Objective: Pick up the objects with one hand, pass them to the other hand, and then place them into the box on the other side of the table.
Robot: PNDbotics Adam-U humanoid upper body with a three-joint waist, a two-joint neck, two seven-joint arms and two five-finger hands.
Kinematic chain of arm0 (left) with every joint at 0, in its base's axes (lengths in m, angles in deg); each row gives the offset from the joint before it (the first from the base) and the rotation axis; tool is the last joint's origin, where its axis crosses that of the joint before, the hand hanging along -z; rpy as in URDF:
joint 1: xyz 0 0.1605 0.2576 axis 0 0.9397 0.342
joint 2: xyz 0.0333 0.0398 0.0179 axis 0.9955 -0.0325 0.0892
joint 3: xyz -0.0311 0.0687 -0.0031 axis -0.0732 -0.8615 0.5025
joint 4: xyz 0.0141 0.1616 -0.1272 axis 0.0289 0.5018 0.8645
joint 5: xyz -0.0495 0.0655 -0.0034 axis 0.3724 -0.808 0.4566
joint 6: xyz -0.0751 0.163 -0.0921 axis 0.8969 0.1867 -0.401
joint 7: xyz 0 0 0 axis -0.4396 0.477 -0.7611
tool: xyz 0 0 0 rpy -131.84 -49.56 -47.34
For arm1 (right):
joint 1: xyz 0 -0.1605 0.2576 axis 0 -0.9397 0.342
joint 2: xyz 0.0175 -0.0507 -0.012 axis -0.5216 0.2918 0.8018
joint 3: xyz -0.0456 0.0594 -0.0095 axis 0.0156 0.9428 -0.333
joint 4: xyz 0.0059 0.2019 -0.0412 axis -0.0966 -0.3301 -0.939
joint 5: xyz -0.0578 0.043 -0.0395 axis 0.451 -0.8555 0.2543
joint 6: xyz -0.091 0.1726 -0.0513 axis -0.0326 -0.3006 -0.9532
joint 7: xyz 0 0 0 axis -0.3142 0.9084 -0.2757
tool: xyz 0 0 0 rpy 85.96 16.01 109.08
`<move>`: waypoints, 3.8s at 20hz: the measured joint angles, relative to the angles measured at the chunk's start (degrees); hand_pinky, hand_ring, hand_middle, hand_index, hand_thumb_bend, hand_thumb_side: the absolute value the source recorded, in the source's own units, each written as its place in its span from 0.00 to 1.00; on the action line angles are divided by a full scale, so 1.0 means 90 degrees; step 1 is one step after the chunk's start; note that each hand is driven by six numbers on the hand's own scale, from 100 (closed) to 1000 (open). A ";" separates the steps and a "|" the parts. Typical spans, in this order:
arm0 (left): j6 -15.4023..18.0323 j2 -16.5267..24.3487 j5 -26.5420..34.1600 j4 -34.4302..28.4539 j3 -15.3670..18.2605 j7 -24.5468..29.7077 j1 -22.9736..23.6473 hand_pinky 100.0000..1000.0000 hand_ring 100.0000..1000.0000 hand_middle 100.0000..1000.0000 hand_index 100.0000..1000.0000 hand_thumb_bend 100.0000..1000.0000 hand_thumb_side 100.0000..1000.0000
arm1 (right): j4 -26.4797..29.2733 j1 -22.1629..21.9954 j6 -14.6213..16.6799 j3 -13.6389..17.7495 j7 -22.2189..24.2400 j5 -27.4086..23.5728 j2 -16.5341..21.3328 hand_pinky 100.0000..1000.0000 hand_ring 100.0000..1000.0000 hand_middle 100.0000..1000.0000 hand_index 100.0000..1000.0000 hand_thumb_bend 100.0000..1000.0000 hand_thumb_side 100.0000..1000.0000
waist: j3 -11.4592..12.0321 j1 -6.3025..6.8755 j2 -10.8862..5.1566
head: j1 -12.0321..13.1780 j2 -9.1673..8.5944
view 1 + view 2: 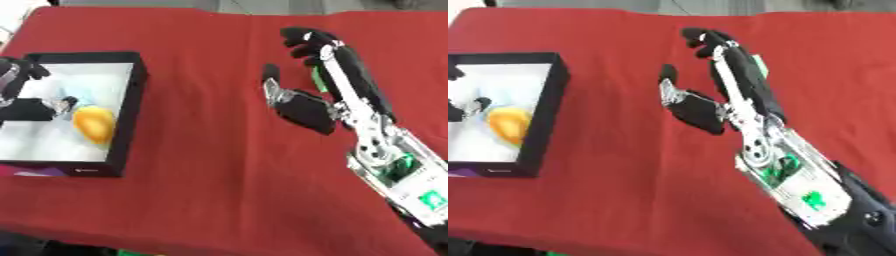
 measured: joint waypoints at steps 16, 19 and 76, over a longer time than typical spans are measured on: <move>0.0133 -0.0213 0.1401 -0.1370 0.0559 -0.0951 0.0246 0.88 0.76 0.71 0.76 0.00 0.78 | 0.0000 -0.0054 -0.0039 0.0282 -0.0159 -0.0129 0.0156 0.77 0.77 0.74 0.85 0.00 0.33 | 0.0027 -0.0036 0.0000 | -0.0264 -0.0005; 0.0414 -0.0389 0.2268 -0.1867 0.0757 -0.1385 0.0360 0.87 0.76 0.72 0.77 0.00 0.77 | 0.0000 -0.0049 -0.0089 0.0517 -0.0138 -0.0233 0.0291 0.78 0.78 0.74 0.85 0.00 0.37 | 0.0031 -0.0075 0.0000 | -0.0367 -0.0010; 0.0787 -0.1044 0.4491 -0.3037 0.0844 -0.2077 0.0386 0.85 0.73 0.69 0.74 0.00 0.76 | -0.3281 0.1727 0.1826 0.1279 0.7061 0.2110 0.2158 0.94 0.90 0.87 0.93 0.29 0.00 | 0.0229 -0.0289 0.0343 | -0.1124 -0.0402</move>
